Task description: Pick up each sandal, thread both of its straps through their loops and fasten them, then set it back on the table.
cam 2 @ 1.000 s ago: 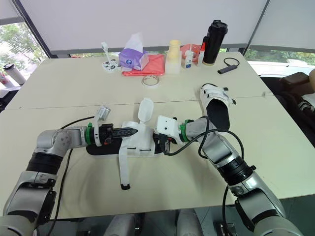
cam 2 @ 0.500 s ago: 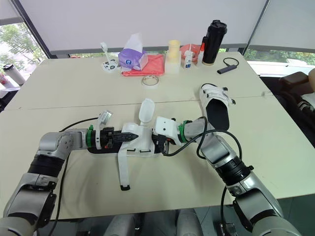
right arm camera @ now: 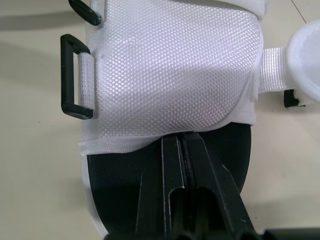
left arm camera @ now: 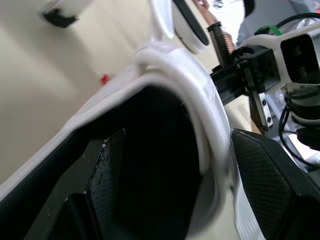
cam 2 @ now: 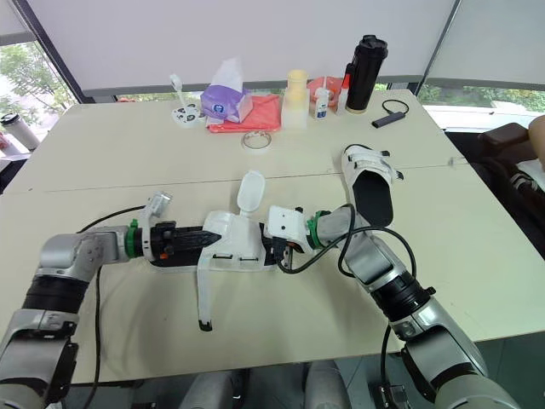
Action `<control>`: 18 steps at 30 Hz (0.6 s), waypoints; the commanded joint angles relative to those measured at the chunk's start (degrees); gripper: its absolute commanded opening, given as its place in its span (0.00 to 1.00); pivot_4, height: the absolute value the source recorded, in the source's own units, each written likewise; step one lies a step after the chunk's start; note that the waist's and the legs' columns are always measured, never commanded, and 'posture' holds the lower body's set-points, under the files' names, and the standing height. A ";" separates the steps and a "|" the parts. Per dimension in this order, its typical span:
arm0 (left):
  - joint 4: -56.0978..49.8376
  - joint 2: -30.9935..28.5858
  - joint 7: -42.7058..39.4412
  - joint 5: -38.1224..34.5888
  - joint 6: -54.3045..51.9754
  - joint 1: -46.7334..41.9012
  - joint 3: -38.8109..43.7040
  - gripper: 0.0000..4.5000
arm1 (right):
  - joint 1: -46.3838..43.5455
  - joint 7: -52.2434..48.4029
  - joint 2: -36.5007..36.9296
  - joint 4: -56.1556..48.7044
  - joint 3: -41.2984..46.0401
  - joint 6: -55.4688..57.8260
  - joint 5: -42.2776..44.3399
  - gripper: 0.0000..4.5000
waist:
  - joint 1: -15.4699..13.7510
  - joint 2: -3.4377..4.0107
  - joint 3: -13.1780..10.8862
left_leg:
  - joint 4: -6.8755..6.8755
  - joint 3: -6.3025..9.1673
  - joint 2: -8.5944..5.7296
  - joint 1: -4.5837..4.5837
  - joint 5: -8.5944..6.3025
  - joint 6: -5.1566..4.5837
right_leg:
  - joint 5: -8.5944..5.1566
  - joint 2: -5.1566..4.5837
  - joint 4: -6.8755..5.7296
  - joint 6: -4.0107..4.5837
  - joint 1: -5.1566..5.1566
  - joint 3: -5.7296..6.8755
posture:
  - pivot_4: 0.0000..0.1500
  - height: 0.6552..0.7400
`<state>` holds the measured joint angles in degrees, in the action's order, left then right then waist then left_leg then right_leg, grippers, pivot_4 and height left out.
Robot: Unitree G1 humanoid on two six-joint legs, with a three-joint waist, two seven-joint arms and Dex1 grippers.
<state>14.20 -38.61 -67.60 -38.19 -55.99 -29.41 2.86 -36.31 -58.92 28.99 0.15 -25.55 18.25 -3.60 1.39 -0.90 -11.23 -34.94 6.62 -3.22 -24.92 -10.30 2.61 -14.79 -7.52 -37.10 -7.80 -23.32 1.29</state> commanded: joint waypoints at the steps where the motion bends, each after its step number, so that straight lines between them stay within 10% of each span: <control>1: -4.76 -3.19 -0.81 -3.51 -2.47 1.49 4.51 0.78 | 1.06 -1.14 1.16 0.17 -1.17 -1.16 -1.37 0.00 | -0.13 0.00 0.00 | 0.00 0.01 0.00 0.00 0.00 0.00 | 0.00 0.00 0.00 0.00 -0.01 0.00 | 1.00 1.00; 18: -25.83 -16.42 -10.03 -12.92 -5.94 17.49 7.76 0.78 | 1.50 -3.96 3.16 -0.09 -1.12 -1.85 -2.62 0.00 | -0.62 0.01 0.02 | 0.10 0.01 0.01 0.02 -0.01 0.02 | -0.14 -0.08 0.13 0.24 0.05 0.00 | 1.00 1.00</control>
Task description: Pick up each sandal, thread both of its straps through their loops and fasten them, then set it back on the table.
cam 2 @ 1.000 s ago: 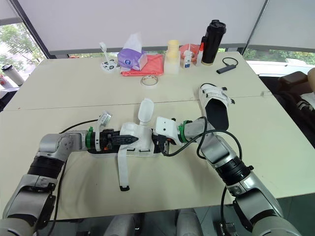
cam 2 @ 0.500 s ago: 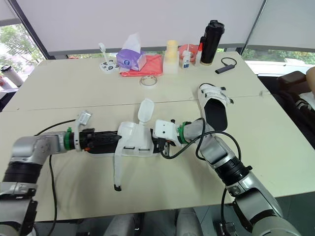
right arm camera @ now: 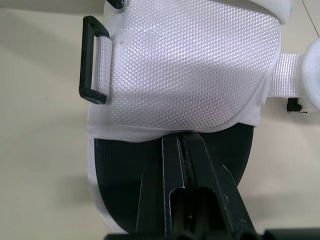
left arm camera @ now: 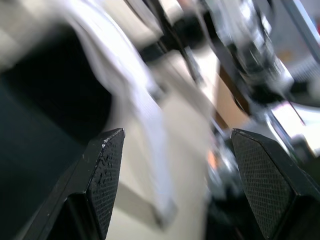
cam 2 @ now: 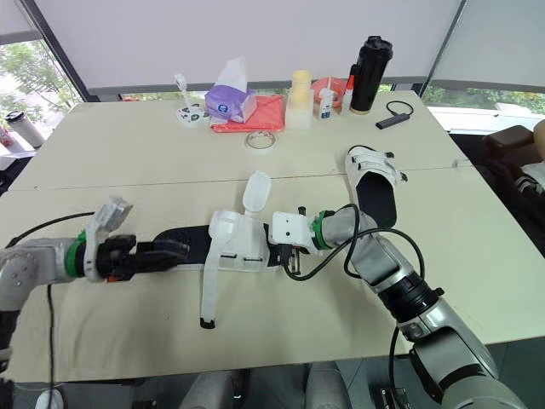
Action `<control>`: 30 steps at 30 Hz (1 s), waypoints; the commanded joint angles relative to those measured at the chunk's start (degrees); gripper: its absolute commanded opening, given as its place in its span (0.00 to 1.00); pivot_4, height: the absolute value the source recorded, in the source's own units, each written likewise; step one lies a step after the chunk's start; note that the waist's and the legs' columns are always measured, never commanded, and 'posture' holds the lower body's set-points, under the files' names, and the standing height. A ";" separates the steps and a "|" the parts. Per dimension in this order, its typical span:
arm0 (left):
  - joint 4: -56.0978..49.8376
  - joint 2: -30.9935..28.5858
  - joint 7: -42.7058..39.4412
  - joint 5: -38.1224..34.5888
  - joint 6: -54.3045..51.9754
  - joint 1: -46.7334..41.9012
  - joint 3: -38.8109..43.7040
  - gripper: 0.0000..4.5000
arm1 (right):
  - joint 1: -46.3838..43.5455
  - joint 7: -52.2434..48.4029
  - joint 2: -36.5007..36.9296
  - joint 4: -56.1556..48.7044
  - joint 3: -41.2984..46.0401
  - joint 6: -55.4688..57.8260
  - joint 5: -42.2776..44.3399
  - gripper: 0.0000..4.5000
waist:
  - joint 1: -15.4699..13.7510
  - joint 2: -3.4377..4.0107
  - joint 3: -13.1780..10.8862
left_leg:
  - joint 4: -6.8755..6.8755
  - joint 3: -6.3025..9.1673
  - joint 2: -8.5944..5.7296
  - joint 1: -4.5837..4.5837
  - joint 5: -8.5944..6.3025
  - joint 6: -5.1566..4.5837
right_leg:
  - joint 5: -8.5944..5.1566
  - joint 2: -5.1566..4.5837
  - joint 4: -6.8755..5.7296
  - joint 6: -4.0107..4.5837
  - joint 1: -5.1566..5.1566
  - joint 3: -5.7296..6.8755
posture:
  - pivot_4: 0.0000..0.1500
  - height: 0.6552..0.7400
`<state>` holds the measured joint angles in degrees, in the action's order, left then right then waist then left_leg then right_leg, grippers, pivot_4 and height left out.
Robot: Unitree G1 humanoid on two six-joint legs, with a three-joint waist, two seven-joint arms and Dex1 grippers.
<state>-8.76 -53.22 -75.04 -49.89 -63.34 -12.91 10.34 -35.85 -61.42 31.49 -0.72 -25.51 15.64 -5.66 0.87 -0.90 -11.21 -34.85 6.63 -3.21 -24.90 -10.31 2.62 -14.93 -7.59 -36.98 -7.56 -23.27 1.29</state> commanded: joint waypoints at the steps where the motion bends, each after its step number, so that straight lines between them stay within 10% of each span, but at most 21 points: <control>1: -3.25 -2.25 -2.94 -0.80 2.19 1.66 -0.03 0.78 | 0.99 -1.50 0.60 0.83 -1.14 0.76 -0.60 0.00 | -0.15 0.00 0.00 | -0.01 0.01 0.01 0.00 0.00 0.00 | -0.01 0.00 0.00 0.01 0.01 0.01 | 1.00 1.00; 28: -0.65 9.47 4.13 9.46 14.75 4.17 -13.98 0.78 | 0.91 -1.38 -0.08 0.01 -1.13 0.89 -1.09 0.00 | -0.05 0.02 0.01 | 0.06 -0.04 0.00 0.00 0.00 -0.01 | -0.01 -0.01 0.03 0.03 -0.04 -0.03 | 1.00 1.00; 30: 0.48 10.52 4.67 9.36 14.72 3.43 -13.87 0.66 | 0.99 -1.27 -0.07 -0.08 -1.12 0.93 -1.18 0.00 | -0.06 0.01 0.02 | 0.06 -0.04 0.00 0.01 0.00 -0.01 | -0.01 0.00 0.03 0.03 -0.03 -0.03 | 1.00 1.00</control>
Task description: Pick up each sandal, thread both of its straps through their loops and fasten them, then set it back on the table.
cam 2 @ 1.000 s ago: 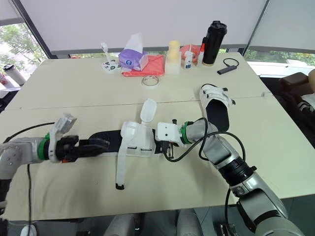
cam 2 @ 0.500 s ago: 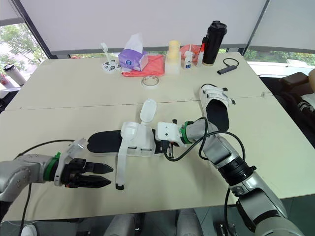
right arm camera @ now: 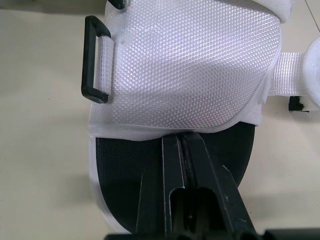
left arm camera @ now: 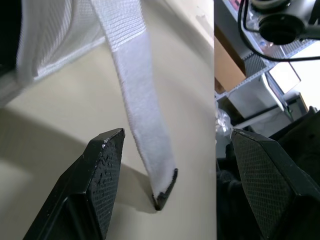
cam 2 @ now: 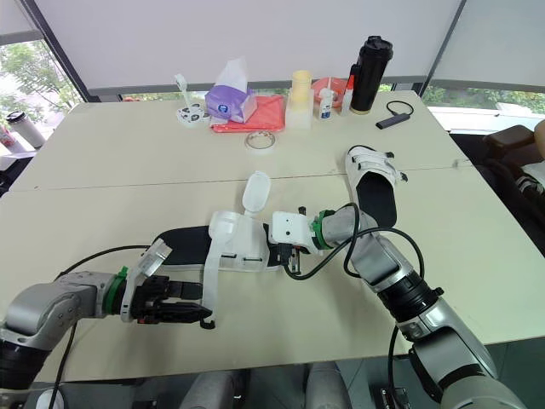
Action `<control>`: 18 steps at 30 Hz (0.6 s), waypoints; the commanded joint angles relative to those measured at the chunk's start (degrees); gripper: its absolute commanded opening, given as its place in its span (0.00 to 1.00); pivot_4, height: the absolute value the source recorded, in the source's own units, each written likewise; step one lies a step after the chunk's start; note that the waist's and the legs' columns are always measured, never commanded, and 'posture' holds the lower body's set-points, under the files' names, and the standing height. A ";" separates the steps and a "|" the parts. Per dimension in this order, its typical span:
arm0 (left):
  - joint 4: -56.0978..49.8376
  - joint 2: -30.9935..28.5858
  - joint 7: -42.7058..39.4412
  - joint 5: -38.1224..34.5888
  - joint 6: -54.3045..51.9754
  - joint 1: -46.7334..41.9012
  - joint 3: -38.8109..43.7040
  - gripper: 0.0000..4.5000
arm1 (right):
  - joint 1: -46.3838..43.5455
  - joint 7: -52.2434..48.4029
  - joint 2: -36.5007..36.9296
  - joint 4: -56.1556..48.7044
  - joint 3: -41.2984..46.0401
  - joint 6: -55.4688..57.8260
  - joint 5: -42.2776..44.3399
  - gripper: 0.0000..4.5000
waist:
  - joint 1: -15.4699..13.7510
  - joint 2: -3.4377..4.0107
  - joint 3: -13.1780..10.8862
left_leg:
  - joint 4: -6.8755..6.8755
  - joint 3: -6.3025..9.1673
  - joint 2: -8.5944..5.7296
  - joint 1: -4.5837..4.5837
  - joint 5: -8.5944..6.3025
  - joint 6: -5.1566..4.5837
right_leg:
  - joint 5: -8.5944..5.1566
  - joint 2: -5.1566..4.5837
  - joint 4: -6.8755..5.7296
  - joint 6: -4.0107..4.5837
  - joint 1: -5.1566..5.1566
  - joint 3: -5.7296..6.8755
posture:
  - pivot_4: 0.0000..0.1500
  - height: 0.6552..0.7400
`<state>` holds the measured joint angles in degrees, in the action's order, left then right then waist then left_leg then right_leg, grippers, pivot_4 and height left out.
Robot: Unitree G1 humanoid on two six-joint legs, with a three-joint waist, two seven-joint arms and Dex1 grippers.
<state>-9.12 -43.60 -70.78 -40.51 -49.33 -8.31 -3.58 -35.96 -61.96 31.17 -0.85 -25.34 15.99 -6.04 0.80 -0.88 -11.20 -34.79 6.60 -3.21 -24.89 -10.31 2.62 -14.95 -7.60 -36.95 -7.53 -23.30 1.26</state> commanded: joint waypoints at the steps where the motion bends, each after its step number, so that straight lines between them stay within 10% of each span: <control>1: 1.13 1.15 0.43 -0.02 0.67 -1.38 0.11 0.59 | 1.14 -0.72 0.26 0.00 -1.27 0.60 -0.80 0.00 | 0.02 -0.01 0.00 | 0.00 0.01 0.00 0.00 0.00 0.00 | 0.00 0.01 0.00 0.00 0.00 0.00 | 1.00 1.00; 7: 1.73 2.35 0.33 -1.98 -0.57 -2.62 1.38 0.01 | 1.41 -0.46 0.11 -0.29 -1.30 0.86 -0.82 0.00 | 0.03 -0.01 0.00 | 0.00 0.00 0.00 0.00 0.00 0.00 | 0.00 0.00 0.00 -0.01 0.00 0.00 | 1.00 1.00; 18: 2.27 3.12 2.47 -9.99 -7.84 -10.18 7.43 0.01 | 0.99 -0.46 -0.01 0.62 -1.40 0.35 -1.04 0.00 | -0.10 -0.02 0.00 | -0.01 0.02 0.00 0.00 0.00 0.00 | 0.01 0.01 -0.01 -0.02 0.01 0.01 | 1.00 1.00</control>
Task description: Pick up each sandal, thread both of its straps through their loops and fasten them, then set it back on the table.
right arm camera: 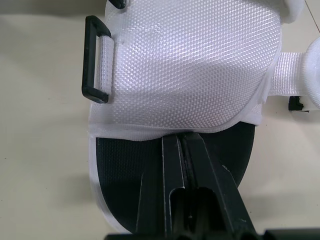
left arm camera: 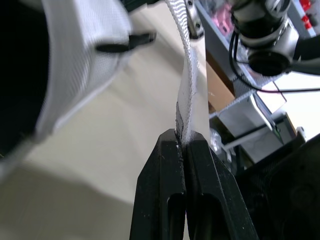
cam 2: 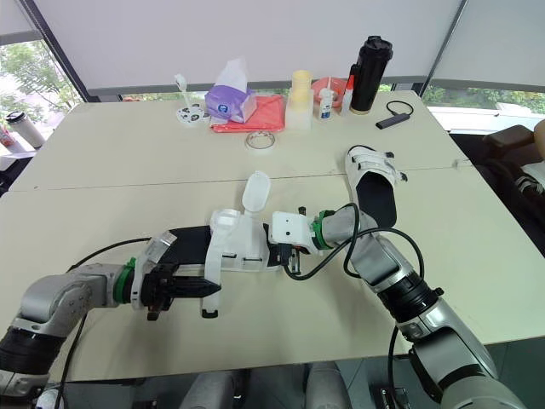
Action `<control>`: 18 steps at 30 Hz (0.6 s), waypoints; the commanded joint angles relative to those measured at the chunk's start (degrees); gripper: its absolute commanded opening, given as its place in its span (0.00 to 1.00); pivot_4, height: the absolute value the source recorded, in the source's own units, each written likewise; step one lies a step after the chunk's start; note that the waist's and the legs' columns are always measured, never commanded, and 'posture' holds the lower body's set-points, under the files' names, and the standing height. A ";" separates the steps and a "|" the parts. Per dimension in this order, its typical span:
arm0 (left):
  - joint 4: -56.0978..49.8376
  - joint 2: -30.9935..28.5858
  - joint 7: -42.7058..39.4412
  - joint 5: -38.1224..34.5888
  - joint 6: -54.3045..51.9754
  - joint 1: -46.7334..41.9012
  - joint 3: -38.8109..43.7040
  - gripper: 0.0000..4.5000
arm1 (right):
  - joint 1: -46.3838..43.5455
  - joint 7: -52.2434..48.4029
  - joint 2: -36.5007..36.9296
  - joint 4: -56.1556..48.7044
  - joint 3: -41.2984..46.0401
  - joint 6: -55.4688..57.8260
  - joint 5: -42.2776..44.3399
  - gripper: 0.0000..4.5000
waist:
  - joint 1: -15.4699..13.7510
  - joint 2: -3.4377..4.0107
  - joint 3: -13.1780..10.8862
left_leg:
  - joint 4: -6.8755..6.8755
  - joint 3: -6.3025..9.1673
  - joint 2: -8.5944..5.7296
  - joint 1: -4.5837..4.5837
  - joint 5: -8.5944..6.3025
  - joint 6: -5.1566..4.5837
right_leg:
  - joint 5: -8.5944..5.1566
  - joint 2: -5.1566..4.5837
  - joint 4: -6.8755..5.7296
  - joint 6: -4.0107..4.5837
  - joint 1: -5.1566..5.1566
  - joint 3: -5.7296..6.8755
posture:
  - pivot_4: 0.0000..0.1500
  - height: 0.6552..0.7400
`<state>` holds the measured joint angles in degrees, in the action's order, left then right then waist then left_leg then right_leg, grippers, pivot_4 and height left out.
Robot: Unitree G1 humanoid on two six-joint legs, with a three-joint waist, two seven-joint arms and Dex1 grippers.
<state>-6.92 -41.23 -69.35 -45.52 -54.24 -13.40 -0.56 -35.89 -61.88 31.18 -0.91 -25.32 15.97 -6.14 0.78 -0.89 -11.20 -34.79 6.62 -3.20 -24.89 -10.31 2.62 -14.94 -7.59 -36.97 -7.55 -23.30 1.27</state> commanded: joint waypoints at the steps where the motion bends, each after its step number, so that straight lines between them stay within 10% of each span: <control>1: 0.98 1.12 1.38 -5.98 -3.77 -6.86 5.18 0.01 | 0.90 -0.54 -0.06 0.80 -1.45 0.29 -0.99 0.00 | -0.14 -0.02 0.00 | -0.03 0.04 0.00 0.00 0.00 0.00 | 0.00 0.01 -0.01 0.00 0.03 0.04 | 1.00 1.00; 18: 23.85 5.48 -5.73 4.73 1.40 -26.37 -3.44 0.01 | 0.68 -0.56 -0.19 1.39 -1.48 -0.48 -1.63 0.00 | 0.22 -0.04 0.01 | -0.05 0.02 -0.03 0.15 0.01 0.00 | 0.10 0.04 -0.04 -0.26 0.22 0.10 | 1.00 1.00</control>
<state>16.99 -35.60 -72.90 -41.87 -54.18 -38.55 -3.14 -36.17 -61.99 30.69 0.12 -25.51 14.61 -6.59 1.01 -0.93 -11.19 -34.85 6.64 -3.24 -24.74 -10.30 2.61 -14.84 -7.55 -37.00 -7.81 -23.08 1.38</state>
